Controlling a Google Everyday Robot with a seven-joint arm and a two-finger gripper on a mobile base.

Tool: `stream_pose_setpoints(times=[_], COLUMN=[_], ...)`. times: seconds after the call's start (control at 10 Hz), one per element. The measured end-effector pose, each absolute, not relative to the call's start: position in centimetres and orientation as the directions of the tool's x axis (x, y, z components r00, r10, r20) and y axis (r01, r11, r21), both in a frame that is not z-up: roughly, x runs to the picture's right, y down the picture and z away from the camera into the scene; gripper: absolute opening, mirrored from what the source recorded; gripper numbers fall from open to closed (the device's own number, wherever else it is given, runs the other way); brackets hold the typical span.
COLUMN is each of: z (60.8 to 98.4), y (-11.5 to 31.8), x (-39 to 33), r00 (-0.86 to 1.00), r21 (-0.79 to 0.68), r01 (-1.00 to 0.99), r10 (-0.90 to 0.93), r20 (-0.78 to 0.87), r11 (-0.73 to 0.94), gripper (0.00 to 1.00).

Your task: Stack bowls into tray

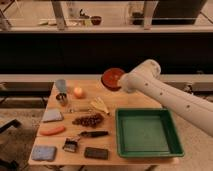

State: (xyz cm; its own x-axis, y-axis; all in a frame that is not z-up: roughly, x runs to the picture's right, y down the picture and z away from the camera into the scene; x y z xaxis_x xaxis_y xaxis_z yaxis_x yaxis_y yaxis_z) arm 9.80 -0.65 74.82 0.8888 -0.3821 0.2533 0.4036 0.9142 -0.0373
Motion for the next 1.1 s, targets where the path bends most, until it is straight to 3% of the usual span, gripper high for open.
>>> stream_pose_setpoints(times=[0.1,0.6,1.1], z=[71.8,63.9,63.9], y=[1.4,8.9,15.2], x=[10.8,15.2,22.8], r00=[0.894,0.923,0.974], r21=[-0.032,-0.064,-0.094], r01=[0.399,0.363,0.180], r10=[-0.381,-0.349,-0.164], r20=[0.233,0.165,0.157], r11=[0.916,0.930,0.979], gripper=[0.00,0.00,0.00])
